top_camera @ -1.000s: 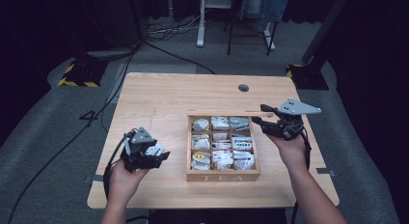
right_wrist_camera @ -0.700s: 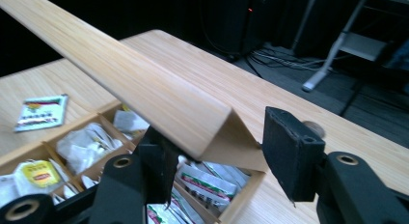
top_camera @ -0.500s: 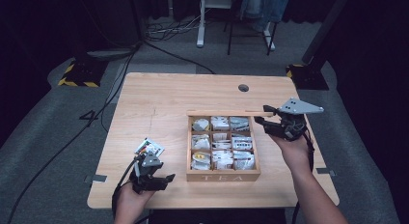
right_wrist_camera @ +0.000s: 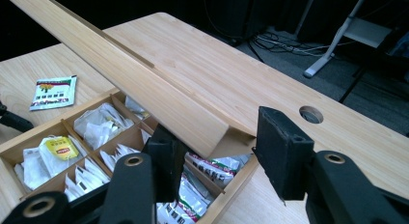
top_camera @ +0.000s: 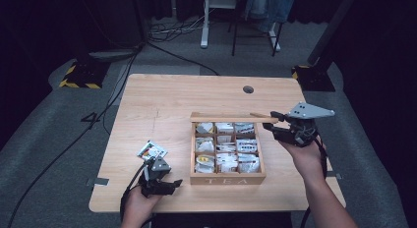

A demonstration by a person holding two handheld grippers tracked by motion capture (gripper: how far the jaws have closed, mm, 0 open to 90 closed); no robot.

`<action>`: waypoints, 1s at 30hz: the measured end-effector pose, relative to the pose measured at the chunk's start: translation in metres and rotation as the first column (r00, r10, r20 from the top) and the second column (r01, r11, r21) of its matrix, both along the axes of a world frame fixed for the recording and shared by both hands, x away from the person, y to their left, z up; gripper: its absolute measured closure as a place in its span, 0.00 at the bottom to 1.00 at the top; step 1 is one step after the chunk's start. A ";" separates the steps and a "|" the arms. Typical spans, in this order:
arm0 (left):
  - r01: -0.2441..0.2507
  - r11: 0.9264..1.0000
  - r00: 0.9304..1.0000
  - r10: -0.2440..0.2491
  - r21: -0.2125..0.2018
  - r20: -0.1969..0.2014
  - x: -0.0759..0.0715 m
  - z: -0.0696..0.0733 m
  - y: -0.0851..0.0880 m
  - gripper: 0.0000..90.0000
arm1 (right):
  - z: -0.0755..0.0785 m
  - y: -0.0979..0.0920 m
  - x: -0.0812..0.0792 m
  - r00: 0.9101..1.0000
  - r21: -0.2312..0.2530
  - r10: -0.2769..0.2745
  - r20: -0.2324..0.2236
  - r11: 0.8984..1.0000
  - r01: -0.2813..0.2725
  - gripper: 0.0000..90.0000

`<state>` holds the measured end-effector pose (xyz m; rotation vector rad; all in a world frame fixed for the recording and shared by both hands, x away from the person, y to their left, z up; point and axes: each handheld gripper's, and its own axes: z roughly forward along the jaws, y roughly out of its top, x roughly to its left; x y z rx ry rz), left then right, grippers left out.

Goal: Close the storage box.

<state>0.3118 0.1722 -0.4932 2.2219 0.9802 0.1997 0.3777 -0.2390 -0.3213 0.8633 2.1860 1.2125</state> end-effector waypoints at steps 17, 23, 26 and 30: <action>0.033 0.999 0.992 -0.035 0.020 0.121 0.001 -0.009 -0.001 0.38 | -0.005 0.001 -0.018 0.998 -0.045 0.001 -0.055 0.999 -0.004 0.58; 0.044 0.999 0.991 -0.047 0.023 0.129 0.003 -0.010 0.000 0.38 | -0.011 0.000 -0.027 0.997 -0.054 -0.004 -0.079 0.999 -0.001 0.58; 0.045 0.999 0.991 -0.047 0.020 0.129 0.004 -0.010 -0.001 0.38 | -0.014 0.000 -0.032 0.996 -0.062 -0.006 -0.086 0.998 0.001 0.58; 0.046 0.999 0.990 -0.049 0.023 0.131 0.004 -0.010 -0.001 0.38 | -0.017 0.000 -0.037 0.996 -0.069 -0.008 -0.092 0.998 0.002 0.57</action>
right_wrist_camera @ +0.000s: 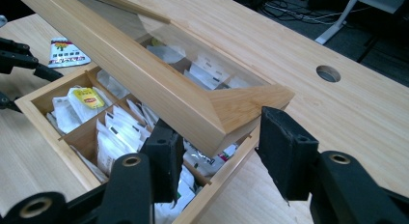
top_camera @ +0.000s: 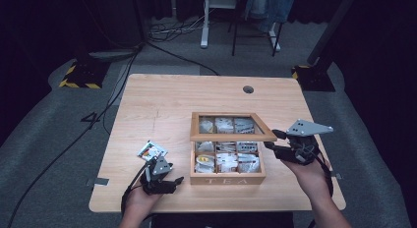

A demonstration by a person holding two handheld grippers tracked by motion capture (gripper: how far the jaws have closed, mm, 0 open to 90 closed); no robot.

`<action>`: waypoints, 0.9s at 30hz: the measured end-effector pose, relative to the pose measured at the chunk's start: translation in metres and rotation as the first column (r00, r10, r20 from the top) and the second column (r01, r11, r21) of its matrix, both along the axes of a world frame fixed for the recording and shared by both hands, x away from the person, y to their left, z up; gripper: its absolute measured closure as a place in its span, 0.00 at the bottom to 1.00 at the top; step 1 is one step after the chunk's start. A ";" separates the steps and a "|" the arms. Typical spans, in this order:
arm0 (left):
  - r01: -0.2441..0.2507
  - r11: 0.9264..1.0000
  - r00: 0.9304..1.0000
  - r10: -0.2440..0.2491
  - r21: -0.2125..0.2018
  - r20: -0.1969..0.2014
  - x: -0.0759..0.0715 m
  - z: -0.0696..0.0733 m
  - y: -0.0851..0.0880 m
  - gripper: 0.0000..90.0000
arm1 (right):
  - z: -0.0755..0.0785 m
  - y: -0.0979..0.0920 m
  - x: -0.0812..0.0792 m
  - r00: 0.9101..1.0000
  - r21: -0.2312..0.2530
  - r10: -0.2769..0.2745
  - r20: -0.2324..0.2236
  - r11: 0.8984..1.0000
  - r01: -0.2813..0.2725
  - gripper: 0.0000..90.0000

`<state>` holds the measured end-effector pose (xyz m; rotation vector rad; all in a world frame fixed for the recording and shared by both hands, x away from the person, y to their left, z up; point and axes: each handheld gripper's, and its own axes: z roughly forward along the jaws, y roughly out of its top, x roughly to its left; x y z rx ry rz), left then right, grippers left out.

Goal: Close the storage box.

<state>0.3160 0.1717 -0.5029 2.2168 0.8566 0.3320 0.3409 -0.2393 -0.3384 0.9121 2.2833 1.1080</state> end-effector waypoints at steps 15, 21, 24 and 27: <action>-0.002 1.000 1.000 0.002 -0.001 0.000 0.000 0.000 0.000 0.38 | -0.013 -0.001 -0.012 0.999 -0.014 -0.004 -0.052 1.000 0.004 0.57; -0.002 1.000 1.000 0.002 -0.001 0.000 0.000 0.000 0.000 0.38 | -0.021 0.000 -0.016 0.997 -0.028 -0.003 -0.075 1.000 0.001 0.57; -0.002 1.000 1.000 0.002 -0.001 0.000 0.000 0.000 0.000 0.38 | -0.024 0.000 -0.018 0.996 -0.032 -0.003 -0.085 0.999 0.000 0.57; -0.002 1.000 1.000 0.002 -0.001 0.000 0.000 0.000 0.000 0.38 | -0.025 0.000 -0.018 0.996 -0.038 -0.001 -0.091 0.999 -0.002 0.57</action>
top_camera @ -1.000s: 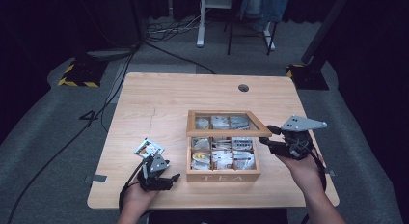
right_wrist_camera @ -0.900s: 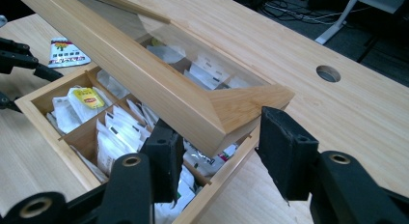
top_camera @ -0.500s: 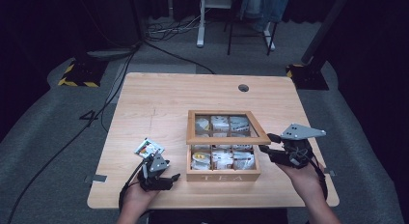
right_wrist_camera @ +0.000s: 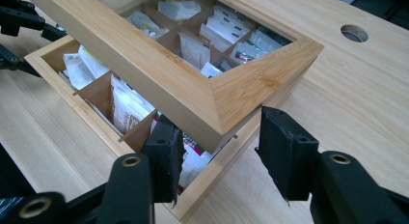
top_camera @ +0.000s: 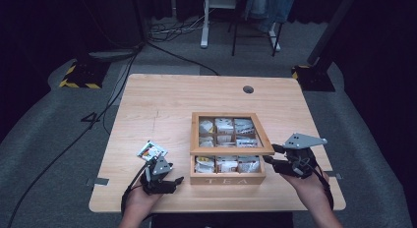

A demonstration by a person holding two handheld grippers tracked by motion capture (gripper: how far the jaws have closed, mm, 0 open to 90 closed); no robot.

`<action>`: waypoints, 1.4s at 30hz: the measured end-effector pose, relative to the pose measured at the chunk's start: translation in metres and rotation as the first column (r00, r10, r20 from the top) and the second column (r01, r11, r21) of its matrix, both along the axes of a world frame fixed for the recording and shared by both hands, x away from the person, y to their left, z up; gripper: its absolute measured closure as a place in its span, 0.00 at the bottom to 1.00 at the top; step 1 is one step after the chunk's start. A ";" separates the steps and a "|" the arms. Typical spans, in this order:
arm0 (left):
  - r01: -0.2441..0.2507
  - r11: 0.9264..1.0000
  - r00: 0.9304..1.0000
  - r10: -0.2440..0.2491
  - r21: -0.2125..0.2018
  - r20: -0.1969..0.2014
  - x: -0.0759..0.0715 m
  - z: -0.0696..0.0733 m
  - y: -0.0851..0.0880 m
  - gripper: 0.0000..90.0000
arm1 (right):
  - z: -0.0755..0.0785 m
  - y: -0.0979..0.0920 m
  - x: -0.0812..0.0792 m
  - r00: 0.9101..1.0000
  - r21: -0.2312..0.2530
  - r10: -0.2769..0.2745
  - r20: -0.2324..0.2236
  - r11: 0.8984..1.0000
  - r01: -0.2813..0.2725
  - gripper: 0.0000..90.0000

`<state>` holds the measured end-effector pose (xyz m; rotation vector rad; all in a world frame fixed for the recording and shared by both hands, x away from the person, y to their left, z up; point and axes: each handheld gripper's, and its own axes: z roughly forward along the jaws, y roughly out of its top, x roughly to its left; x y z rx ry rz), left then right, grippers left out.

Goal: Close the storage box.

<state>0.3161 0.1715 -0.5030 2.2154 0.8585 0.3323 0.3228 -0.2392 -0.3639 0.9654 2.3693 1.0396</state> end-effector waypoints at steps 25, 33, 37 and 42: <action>0.009 1.000 1.000 -0.009 -0.004 -0.003 0.000 0.000 0.001 0.38 | -0.019 0.004 -0.003 0.993 -0.065 0.037 -0.116 0.997 -0.045 0.58; 0.010 1.000 1.000 -0.010 -0.002 -0.001 0.000 0.000 0.001 0.38 | -0.024 0.009 -0.002 0.986 -0.120 0.041 -0.159 0.991 -0.060 0.58; 0.011 1.000 1.000 -0.011 -0.001 -0.001 0.000 0.000 0.001 0.38 | -0.027 0.010 -0.001 0.982 -0.134 0.048 -0.184 0.988 -0.073 0.58; 0.012 1.000 1.000 -0.012 -0.002 -0.001 0.000 0.000 0.001 0.38 | -0.030 0.012 0.000 0.976 -0.155 0.054 -0.210 0.984 -0.088 0.58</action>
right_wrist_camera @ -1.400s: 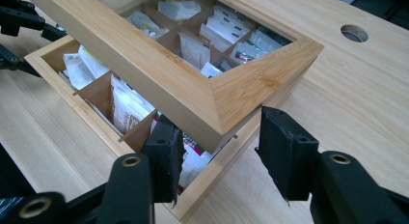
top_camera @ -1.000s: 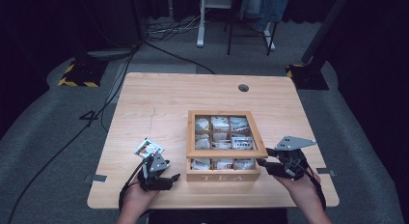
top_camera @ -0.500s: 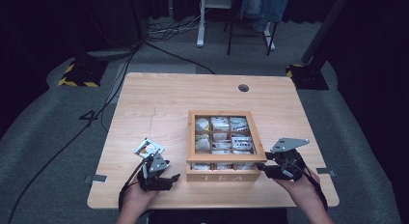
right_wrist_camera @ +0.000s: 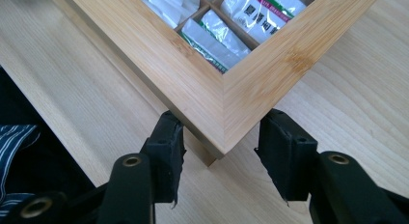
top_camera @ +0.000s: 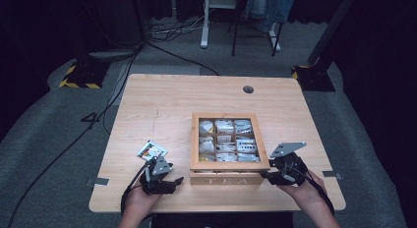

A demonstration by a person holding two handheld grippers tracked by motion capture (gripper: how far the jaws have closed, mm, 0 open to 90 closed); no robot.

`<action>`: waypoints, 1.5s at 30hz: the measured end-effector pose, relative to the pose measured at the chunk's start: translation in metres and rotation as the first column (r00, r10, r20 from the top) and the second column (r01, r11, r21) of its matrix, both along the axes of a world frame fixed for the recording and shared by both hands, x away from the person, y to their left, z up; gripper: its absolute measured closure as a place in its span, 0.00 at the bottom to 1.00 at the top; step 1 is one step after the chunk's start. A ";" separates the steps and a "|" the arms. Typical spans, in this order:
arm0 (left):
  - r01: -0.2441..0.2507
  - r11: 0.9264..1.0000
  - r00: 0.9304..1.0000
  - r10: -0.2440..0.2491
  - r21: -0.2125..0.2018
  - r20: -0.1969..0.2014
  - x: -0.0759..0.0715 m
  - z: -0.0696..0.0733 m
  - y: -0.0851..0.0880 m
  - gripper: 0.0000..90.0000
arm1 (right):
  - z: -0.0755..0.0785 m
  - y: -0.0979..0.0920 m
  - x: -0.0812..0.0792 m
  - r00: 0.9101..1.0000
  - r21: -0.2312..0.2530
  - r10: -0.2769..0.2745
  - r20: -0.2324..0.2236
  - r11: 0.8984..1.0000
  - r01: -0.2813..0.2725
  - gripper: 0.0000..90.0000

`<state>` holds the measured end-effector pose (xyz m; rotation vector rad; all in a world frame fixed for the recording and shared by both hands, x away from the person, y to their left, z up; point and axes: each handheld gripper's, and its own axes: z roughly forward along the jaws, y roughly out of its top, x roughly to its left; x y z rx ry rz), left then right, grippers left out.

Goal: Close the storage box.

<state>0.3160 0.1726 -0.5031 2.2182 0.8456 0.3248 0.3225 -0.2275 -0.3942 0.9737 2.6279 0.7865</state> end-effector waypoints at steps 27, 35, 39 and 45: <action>0.002 1.000 1.000 -0.002 0.001 -0.001 0.001 0.000 0.000 0.38 | -0.012 0.003 0.006 0.995 -0.059 0.016 -0.102 0.998 -0.022 0.53; 0.002 1.000 1.000 -0.002 0.001 -0.001 0.001 0.000 0.000 0.38 | 0.000 -0.003 0.004 0.995 -0.041 0.031 -0.090 0.999 -0.035 0.49; 0.002 1.000 1.000 -0.002 0.001 -0.001 0.001 0.000 0.000 0.38 | 0.009 -0.019 0.008 0.999 0.037 0.010 -0.037 0.999 -0.008 0.47; 0.004 1.000 1.000 -0.004 0.002 0.000 0.001 0.000 0.000 0.37 | 0.014 -0.046 0.014 0.993 0.136 -0.041 0.107 0.990 0.026 0.46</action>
